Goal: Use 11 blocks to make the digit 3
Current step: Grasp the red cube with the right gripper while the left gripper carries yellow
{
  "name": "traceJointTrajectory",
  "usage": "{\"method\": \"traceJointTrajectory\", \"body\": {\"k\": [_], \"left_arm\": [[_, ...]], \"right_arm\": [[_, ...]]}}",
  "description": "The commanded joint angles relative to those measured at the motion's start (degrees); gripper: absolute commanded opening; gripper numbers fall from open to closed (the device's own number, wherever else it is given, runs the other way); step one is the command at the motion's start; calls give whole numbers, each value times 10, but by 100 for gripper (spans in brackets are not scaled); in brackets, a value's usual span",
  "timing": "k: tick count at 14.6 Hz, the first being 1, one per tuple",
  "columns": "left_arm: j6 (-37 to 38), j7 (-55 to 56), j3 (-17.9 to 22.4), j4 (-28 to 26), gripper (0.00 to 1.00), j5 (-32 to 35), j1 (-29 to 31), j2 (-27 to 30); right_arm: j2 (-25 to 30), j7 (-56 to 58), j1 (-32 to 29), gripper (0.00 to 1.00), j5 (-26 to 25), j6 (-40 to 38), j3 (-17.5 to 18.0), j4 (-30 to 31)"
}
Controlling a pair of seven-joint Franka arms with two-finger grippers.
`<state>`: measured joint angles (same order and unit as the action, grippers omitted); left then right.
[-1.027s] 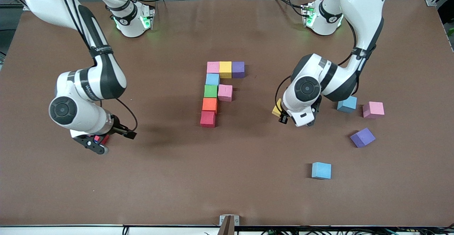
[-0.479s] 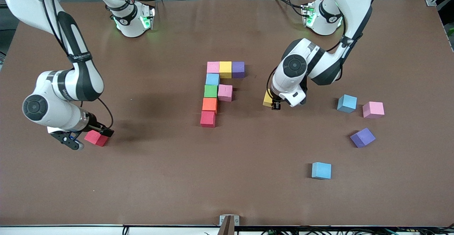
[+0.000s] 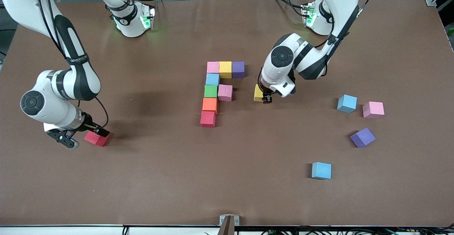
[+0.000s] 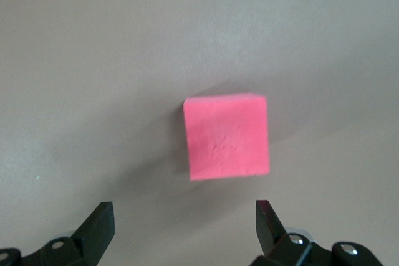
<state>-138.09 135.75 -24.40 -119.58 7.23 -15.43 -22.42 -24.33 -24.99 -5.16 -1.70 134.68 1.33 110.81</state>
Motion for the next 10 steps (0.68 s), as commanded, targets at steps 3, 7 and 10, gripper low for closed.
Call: {"method": "traceJointTrajectory", "body": {"k": [3, 7, 10], "left_arm": [[-2, 34, 0, -7, 23, -4, -14, 11], [-2, 58, 0, -7, 23, -3, -14, 8], [-2, 82, -1, -7, 23, -3, -14, 0]], "right_arm": [[-10, 47, -34, 100, -11, 25, 10, -2], [-44, 52, -38, 100, -12, 34, 10, -16], [-68, 82, -49, 100, -11, 34, 10, -38]]}}
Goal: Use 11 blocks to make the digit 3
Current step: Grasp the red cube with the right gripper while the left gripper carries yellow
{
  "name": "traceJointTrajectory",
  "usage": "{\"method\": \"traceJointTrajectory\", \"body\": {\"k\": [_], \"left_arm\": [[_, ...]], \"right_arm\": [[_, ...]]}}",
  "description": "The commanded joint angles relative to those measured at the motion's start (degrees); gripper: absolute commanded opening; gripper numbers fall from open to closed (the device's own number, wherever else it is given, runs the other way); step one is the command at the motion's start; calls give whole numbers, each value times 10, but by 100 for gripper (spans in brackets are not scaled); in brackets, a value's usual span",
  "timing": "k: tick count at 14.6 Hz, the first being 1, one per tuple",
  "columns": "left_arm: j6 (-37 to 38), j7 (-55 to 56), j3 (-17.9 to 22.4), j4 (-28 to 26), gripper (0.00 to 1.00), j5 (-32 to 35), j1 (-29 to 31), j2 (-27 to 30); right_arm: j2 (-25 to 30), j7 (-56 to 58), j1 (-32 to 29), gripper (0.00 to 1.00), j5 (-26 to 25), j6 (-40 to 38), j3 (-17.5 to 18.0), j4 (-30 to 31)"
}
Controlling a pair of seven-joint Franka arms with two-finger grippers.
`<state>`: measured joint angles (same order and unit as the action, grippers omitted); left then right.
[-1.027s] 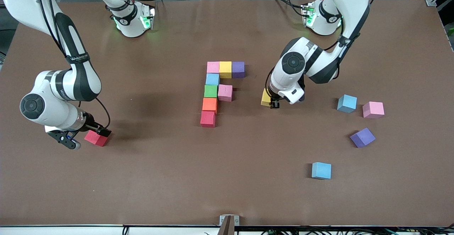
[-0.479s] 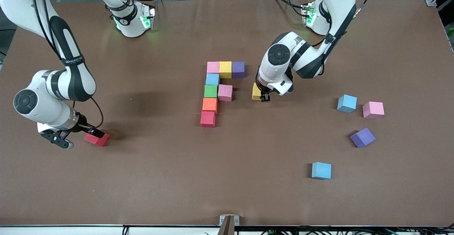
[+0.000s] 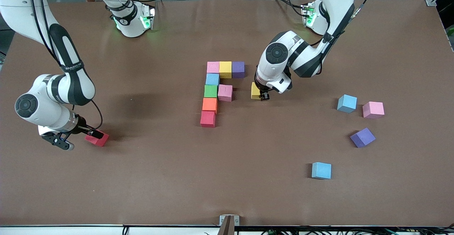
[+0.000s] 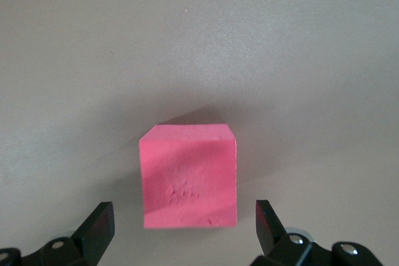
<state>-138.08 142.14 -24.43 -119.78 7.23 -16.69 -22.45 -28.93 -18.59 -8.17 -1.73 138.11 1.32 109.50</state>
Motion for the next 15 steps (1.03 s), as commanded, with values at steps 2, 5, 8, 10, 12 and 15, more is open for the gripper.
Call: {"method": "traceJointTrajectory", "body": {"k": [2, 5, 8, 10, 12, 15], "left_arm": [[-9, 31, -1, -4, 24, -3, -10, -7], [-24, 38, -1, 11, 24, -4, -21, -23], [-25, 39, 0, 28, 24, -2, -23, -39], [-29, 39, 3, 45, 23, -1, -30, -58], [-39, 39, 3, 57, 23, 0, -30, -70], [-41, 41, 5, 74, 23, 2, -30, -81]], "right_arm": [[-30, 22, -21, 100, -12, -4, 10, -36], [-41, 22, -21, 99, -11, -3, 10, -46], [-60, 32, -20, 81, -11, -2, 10, -57], [-61, 65, -18, 30, -10, -3, 10, -61], [-63, 61, -15, 2, -3, 1, 11, -60], [-40, -50, 23, 0, -2, -26, 15, -61]]}}
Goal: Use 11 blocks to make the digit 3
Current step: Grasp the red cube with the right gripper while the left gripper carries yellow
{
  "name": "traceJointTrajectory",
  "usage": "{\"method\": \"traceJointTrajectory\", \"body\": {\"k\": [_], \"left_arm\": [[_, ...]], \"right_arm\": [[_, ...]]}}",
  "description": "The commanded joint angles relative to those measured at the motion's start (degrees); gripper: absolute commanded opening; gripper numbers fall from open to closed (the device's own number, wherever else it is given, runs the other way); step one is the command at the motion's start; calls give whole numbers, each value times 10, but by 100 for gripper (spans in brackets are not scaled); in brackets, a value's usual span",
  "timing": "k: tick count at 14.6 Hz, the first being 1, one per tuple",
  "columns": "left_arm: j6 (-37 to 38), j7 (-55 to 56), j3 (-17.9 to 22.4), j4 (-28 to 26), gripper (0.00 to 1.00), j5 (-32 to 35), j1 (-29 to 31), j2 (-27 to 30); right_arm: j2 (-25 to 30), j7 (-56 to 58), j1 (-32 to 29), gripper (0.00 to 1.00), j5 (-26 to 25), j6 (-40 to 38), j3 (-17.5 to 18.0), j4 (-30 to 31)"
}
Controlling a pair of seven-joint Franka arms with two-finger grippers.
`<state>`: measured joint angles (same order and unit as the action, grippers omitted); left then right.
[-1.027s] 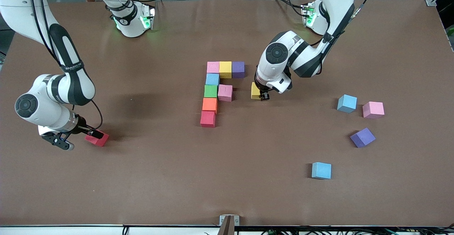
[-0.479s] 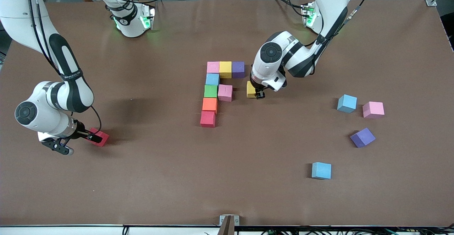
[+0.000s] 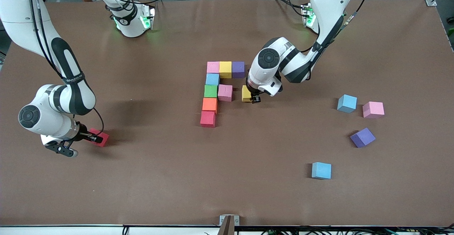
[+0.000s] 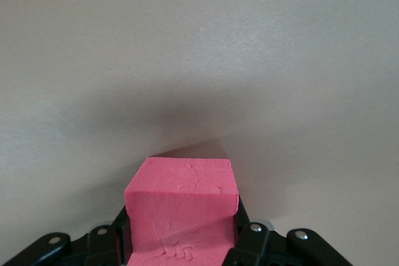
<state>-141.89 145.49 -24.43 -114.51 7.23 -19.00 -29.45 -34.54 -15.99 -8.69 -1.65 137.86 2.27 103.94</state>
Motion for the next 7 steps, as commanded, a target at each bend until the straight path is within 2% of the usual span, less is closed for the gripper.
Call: {"method": "traceJointTrajectory", "body": {"k": [1, 7], "left_arm": [[-3, 8, 5, 30, 23, 2, -8, -20], [-3, 13, 8, 47, 23, 2, -16, -39]], "right_arm": [[32, -127, 50, 0, -3, -47, 5, -5], [76, -436, 165, 0, 4, -135, 19, -34]]}}
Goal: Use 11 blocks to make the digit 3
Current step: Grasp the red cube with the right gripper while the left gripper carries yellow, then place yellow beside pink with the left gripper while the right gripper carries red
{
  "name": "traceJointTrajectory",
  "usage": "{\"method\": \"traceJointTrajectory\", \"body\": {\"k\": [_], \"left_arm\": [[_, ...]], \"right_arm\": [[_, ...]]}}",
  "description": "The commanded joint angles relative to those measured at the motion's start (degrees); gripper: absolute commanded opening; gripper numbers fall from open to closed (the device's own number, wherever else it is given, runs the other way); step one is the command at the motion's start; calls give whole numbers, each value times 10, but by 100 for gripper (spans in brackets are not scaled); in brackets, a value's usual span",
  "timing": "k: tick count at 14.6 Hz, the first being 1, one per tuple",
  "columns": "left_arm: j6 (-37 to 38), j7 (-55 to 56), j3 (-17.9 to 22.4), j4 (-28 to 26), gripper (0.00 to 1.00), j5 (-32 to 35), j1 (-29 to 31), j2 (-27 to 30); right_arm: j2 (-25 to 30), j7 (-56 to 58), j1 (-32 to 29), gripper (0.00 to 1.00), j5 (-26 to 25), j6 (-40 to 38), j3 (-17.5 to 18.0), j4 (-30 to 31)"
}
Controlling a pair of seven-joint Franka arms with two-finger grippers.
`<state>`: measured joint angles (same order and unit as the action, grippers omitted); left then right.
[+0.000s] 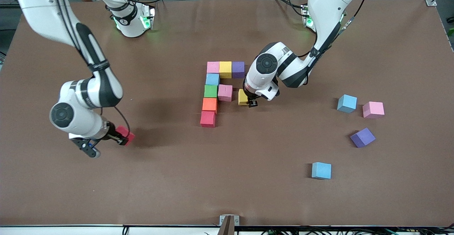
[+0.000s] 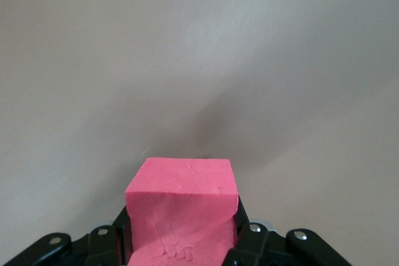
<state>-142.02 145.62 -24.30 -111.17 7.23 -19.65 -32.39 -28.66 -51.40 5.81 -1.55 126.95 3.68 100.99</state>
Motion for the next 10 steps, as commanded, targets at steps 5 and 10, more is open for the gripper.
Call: {"method": "traceJointTrajectory", "body": {"k": [5, 10], "left_arm": [[-10, 25, 8, 14, 23, 2, -18, -19], [-16, 54, 11, 21, 23, 33, -23, -32]], "right_arm": [[14, -229, 70, 0, 12, -103, 18, -84], [14, -274, 93, 0, 23, -116, 18, -101]]}}
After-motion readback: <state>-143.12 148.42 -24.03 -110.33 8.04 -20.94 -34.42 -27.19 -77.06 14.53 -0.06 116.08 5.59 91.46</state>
